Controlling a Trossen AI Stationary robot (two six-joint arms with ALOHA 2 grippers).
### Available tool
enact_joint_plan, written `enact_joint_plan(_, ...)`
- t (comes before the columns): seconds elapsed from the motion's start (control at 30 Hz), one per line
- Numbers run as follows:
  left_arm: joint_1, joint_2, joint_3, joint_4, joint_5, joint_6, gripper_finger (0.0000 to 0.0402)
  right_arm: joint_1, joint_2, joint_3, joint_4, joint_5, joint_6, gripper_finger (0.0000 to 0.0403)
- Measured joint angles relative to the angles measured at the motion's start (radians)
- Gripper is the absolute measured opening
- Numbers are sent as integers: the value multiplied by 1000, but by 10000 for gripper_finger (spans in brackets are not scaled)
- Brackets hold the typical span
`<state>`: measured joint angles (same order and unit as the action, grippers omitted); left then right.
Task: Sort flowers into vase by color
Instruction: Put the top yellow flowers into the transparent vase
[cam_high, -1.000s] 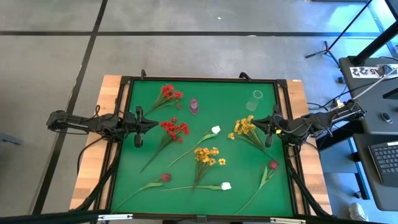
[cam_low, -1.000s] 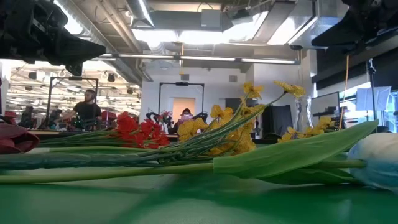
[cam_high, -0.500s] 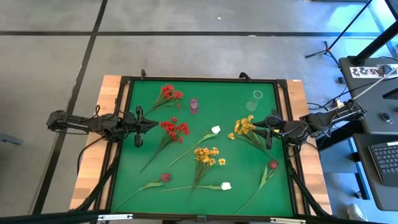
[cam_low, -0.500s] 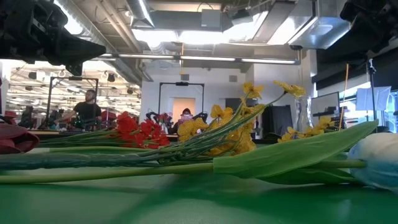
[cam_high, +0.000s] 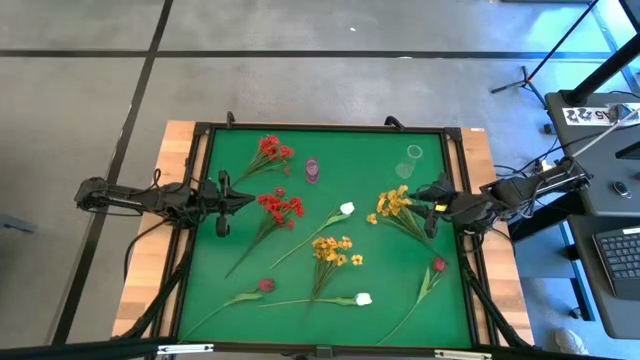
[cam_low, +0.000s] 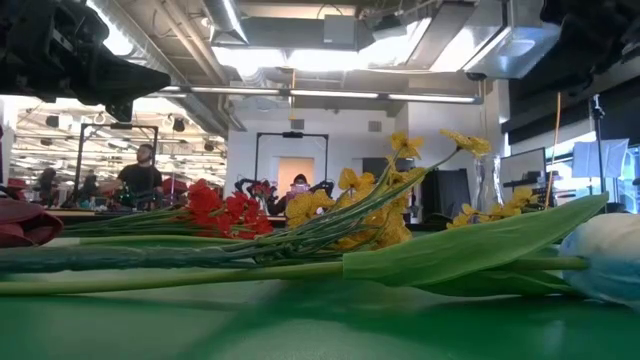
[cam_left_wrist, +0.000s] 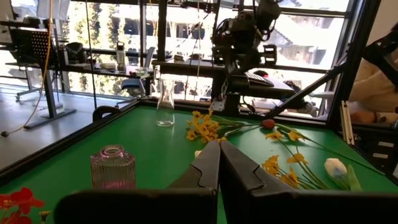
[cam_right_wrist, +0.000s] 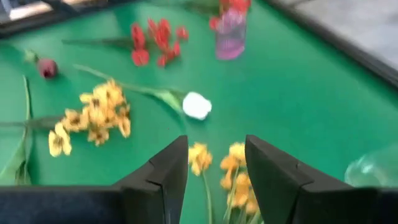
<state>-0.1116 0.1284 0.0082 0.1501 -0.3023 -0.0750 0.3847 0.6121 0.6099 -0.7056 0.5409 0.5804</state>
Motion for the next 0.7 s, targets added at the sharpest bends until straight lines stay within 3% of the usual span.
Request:
enact_joint_plan(0.4,0,0,0,0,0,0,0,1,101,0,-216,-190,286,160)
enact_joint_plan(0.7,0,0,0,0,0,0,0,1,205,-4,-285,-197,310,189)
